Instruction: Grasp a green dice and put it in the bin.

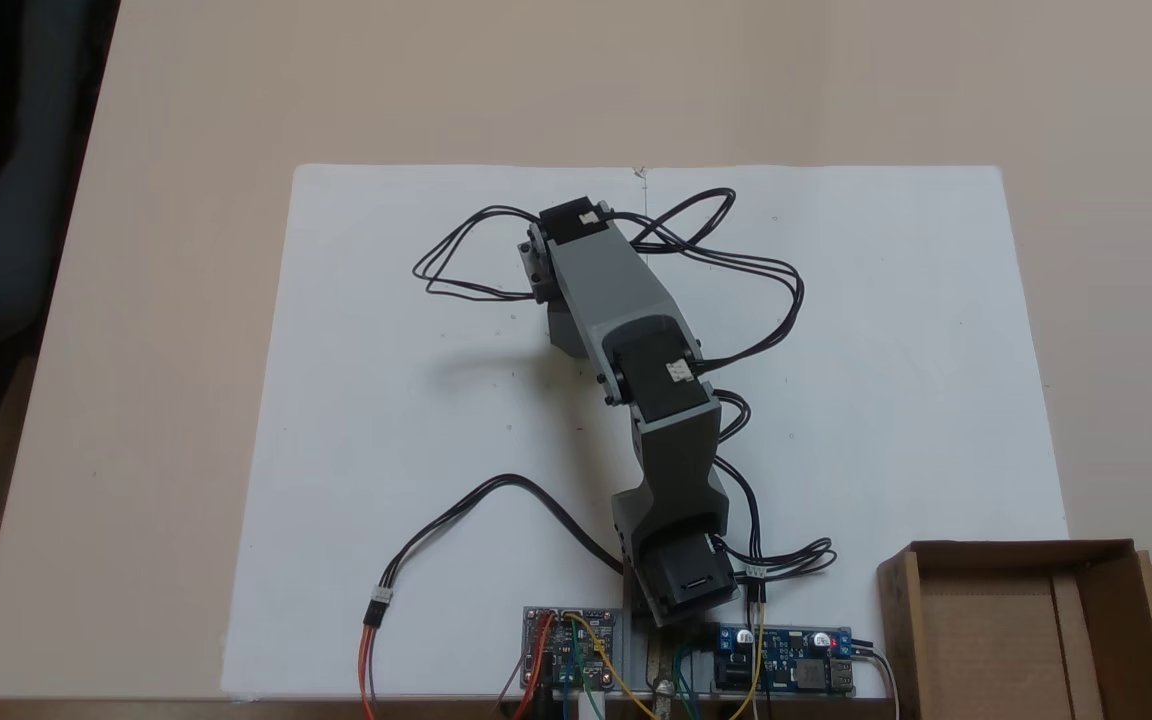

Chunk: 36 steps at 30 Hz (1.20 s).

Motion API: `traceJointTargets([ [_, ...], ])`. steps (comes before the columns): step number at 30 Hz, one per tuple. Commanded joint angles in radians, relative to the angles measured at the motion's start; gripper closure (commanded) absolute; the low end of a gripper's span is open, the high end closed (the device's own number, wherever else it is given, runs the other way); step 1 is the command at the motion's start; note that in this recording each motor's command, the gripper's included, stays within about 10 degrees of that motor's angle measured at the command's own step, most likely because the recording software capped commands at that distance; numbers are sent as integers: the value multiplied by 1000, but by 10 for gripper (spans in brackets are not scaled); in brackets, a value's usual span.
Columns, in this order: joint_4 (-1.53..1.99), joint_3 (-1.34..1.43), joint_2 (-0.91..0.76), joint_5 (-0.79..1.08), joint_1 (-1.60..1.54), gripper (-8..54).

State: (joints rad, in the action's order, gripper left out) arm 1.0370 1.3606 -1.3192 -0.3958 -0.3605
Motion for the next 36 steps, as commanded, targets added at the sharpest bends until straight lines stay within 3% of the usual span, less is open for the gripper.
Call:
traceJointTargets([
  [1,11,-14,-21,-75,-14,244],
  [4,8,-14,-32,-89,-5,340],
  [9,17,-14,-51,-87,8,340],
  [17,71,-32,-218,-86,31,340],
  [26,423,-342,-301,-51,97,340],
  [36,494,-471,-299,112,336,340],
])
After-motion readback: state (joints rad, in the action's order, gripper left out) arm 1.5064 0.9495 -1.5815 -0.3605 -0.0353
